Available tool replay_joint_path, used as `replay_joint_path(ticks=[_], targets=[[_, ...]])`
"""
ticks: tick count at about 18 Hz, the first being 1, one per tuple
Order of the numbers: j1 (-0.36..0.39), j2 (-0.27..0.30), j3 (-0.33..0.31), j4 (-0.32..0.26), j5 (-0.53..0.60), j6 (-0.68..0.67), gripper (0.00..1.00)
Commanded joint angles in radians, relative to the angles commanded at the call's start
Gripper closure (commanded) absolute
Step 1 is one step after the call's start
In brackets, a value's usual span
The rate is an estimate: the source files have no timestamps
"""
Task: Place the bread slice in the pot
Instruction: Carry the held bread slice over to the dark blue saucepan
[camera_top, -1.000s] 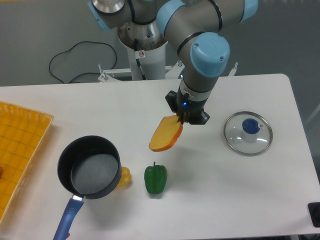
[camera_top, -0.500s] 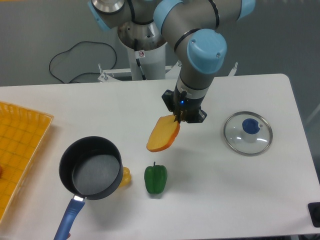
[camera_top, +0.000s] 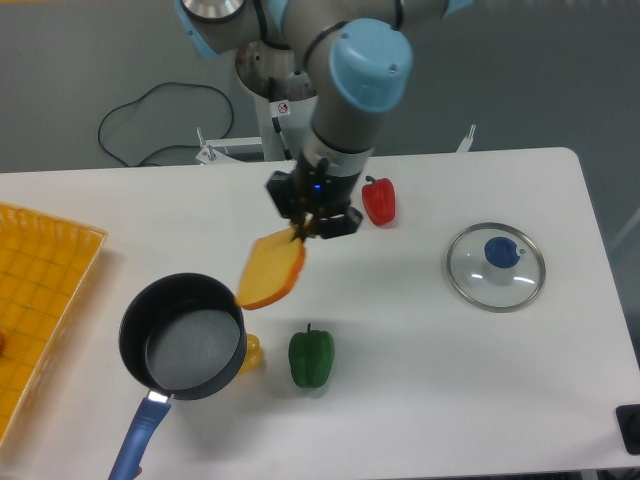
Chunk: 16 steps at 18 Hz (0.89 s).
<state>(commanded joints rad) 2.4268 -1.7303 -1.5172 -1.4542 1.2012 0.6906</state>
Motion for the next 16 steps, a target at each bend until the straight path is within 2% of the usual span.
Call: replay_joint_path(ticks=[3, 5, 7, 10, 14, 16], targets=[[-0.005, -0.002, 0.015, 0.002, -0.08, -0.107, 1.0], [-0.015, -0.005, 0.017, 0.003, -0.083, -0.123, 1.0], [-0.018, -0.011, 0.021, 0.009, -0.094, -0.193, 1.0], [-0.06, -0.02, 0.019, 0.066, -0.103, -0.258, 1.0], [-0.101, -0.07, 0.029, 0.112, -0.101, -0.368, 1.0], [-0.126, -0.081, 0.02, 0.129, -0.089, -0.381, 1.0]])
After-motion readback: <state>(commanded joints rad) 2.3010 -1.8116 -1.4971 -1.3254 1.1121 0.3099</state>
